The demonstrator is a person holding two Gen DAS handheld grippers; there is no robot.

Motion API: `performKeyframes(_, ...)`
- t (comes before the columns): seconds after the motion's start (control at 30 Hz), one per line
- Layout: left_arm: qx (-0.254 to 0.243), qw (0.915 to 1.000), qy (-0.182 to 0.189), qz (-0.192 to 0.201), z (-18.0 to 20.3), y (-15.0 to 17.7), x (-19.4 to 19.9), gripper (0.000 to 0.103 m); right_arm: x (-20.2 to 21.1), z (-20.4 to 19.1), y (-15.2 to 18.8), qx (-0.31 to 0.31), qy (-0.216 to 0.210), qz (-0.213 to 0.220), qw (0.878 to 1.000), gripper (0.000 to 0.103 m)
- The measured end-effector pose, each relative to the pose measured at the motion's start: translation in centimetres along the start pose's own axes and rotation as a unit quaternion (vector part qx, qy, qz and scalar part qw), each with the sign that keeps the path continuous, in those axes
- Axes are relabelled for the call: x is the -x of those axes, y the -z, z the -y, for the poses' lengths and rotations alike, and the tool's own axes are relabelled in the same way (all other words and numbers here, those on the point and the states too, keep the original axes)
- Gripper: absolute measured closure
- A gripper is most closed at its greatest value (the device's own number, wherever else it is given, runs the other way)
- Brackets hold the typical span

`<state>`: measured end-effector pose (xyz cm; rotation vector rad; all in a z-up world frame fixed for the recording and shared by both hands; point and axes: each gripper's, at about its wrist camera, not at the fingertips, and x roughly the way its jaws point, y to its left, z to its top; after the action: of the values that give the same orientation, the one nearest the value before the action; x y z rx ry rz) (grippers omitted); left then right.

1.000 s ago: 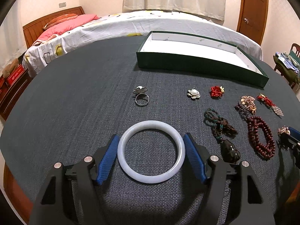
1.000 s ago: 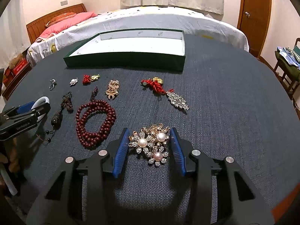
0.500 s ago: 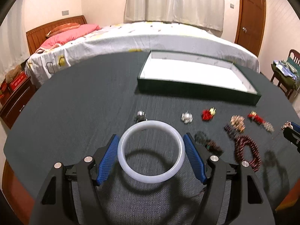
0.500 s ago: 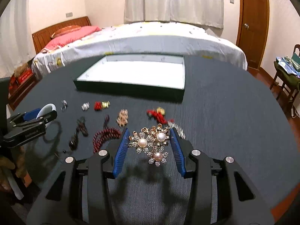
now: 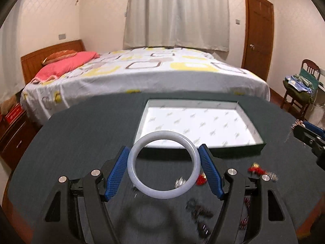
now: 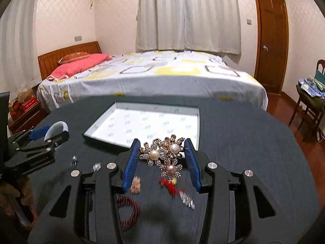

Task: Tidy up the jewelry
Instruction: 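Carry the pearl flower brooch with the right tool while the left tool carries the white bangle into the box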

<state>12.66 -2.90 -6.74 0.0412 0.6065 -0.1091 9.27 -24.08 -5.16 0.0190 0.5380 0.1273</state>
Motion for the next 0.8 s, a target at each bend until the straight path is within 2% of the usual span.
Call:
performKeyframes(0.43, -0.018, 0.9983, 0.037, 0.042, 2.9, -6.2, -6.2, 0.034, -6.3, 1.1, -5.8, -0.008, 0.005, 0.037, 0.999, 0.06)
performKeyframes(0.57, -0.021, 0.9989, 0.042, 0.009, 3.7, -5.7, -10.1, 0.034, -9.8, 1.7, -5.3, -0.017, 0.004, 0.013, 1.0, 0.059)
performKeyframes(0.8, -0.035, 0.996, 0.044, -0.07, 5.0, -3.3, -16.2, 0.035, -15.9, 2.8, -2.2, -0.03, 0.011, -0.062, 0.998, 0.059)
